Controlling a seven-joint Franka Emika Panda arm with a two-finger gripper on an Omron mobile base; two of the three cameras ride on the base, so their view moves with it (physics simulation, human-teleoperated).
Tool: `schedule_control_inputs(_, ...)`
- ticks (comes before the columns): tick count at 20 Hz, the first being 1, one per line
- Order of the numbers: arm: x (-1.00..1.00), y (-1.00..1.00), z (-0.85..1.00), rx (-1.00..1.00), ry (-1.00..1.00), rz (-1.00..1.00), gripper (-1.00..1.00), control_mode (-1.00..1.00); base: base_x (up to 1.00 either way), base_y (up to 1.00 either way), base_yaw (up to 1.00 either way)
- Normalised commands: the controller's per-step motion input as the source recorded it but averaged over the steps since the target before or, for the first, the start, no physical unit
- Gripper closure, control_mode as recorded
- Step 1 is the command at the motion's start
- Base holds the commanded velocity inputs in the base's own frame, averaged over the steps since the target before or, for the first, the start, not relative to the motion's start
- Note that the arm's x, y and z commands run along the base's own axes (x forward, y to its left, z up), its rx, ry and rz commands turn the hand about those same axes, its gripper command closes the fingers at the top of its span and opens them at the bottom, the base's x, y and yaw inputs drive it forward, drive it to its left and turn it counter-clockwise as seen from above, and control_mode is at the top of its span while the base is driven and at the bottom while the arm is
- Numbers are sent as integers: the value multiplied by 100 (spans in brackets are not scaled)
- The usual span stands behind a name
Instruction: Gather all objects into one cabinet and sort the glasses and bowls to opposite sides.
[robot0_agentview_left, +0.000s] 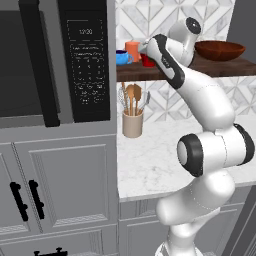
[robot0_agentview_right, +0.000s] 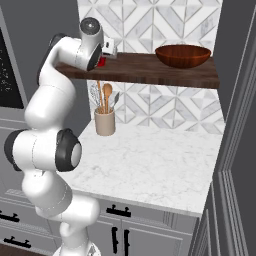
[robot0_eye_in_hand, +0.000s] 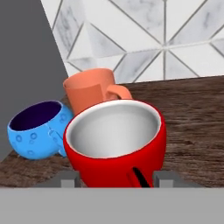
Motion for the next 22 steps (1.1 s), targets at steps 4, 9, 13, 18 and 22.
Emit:
schedule_control_inputs(4,0,0,-8,0,0,3,-100,-100,0,0,0)
schedule_control_inputs(9,0,0,0,0,0,2,-100,-100,0,0,0)
schedule_control_inputs(13,0,-5,0,0,0,1,-100,-100,0,0,0)
schedule_control_inputs(18,-12,-6,5,0,0,1,-100,-100,0,0,0)
schedule_control_inputs(22,-41,-11,8,0,-2,0,-100,-100,0,0,0)
